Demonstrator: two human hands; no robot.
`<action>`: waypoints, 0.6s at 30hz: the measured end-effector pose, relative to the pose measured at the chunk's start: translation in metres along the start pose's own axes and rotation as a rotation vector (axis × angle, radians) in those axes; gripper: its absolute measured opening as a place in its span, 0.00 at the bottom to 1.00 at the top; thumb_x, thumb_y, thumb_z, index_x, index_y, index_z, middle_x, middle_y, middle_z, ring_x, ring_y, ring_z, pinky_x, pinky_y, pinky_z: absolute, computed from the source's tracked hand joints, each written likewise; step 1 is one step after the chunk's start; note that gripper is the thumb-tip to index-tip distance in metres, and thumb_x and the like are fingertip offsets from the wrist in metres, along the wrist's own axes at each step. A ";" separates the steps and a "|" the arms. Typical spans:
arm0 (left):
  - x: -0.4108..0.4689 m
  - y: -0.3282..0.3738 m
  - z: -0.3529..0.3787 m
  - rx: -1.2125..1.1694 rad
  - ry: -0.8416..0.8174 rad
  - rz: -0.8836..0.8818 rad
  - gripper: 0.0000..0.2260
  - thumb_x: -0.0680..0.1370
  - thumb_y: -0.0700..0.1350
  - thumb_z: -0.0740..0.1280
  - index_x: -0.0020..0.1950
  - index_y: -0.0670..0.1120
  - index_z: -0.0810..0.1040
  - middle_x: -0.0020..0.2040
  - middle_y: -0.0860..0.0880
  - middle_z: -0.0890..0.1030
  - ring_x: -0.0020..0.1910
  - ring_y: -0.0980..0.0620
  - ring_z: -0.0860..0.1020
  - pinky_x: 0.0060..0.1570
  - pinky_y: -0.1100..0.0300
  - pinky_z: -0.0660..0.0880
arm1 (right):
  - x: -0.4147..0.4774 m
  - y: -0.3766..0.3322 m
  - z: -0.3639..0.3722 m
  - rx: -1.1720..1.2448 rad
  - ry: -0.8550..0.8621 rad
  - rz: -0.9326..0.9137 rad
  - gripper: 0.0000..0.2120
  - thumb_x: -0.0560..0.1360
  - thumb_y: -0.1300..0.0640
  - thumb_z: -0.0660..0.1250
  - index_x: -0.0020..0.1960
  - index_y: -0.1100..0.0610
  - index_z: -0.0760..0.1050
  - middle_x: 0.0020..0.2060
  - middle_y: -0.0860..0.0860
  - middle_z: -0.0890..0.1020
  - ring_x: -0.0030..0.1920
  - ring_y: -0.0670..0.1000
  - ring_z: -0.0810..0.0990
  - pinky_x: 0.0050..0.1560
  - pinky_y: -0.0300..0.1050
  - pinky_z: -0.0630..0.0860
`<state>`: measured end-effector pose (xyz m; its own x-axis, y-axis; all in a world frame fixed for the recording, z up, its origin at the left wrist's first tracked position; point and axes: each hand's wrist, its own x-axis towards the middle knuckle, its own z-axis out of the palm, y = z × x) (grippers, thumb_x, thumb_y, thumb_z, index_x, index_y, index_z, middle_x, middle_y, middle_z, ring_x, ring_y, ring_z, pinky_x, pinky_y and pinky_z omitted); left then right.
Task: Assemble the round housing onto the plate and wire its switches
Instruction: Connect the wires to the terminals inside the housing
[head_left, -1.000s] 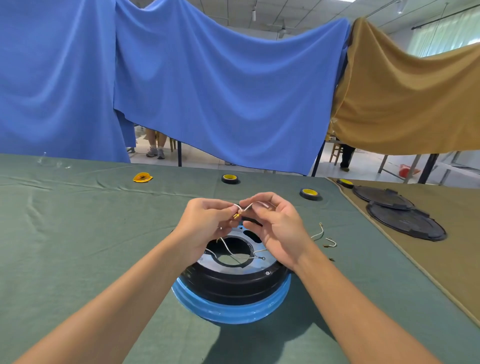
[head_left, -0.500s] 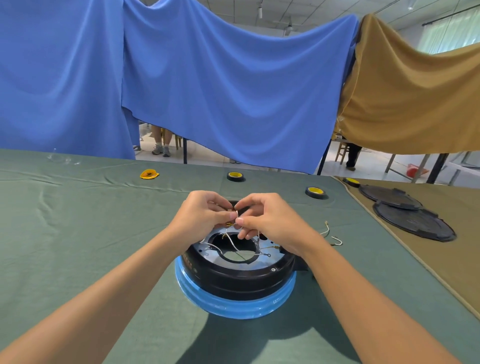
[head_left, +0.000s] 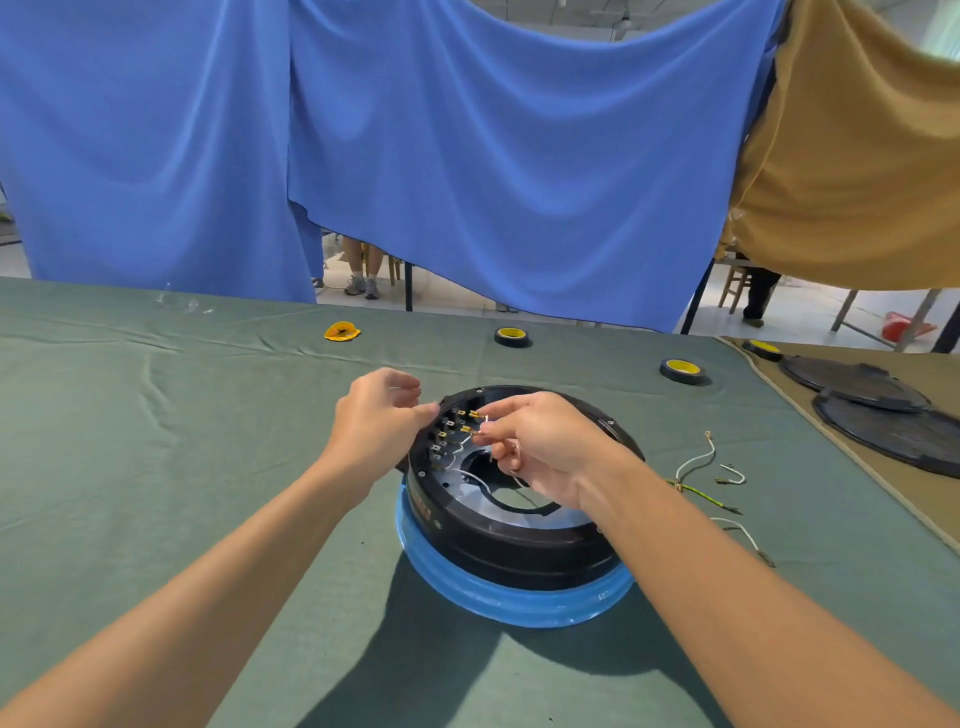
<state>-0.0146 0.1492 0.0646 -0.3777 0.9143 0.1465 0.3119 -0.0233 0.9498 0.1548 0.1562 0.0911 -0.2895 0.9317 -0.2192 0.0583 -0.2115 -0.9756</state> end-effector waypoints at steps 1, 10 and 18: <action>0.000 -0.001 0.001 -0.015 -0.010 0.007 0.13 0.74 0.39 0.74 0.58 0.46 0.78 0.57 0.46 0.83 0.55 0.50 0.81 0.52 0.59 0.77 | 0.001 0.001 0.005 0.003 0.013 0.016 0.08 0.79 0.70 0.60 0.55 0.66 0.75 0.40 0.59 0.78 0.30 0.46 0.70 0.28 0.36 0.65; -0.001 -0.010 0.003 -0.090 -0.061 -0.061 0.15 0.74 0.32 0.72 0.56 0.46 0.78 0.59 0.43 0.82 0.58 0.48 0.80 0.60 0.50 0.77 | 0.008 0.006 0.022 -0.170 0.157 0.065 0.07 0.77 0.71 0.61 0.52 0.72 0.76 0.39 0.63 0.80 0.31 0.52 0.79 0.33 0.39 0.77; -0.017 -0.017 0.006 -0.249 -0.044 -0.045 0.16 0.75 0.31 0.71 0.59 0.46 0.77 0.64 0.44 0.79 0.63 0.49 0.78 0.62 0.52 0.76 | 0.002 0.012 0.026 -0.167 0.143 0.035 0.08 0.75 0.73 0.65 0.42 0.64 0.79 0.37 0.60 0.81 0.32 0.54 0.83 0.35 0.42 0.82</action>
<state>-0.0078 0.1367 0.0445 -0.3466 0.9331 0.0960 0.0698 -0.0764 0.9946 0.1296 0.1481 0.0791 -0.1472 0.9596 -0.2398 0.2263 -0.2034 -0.9526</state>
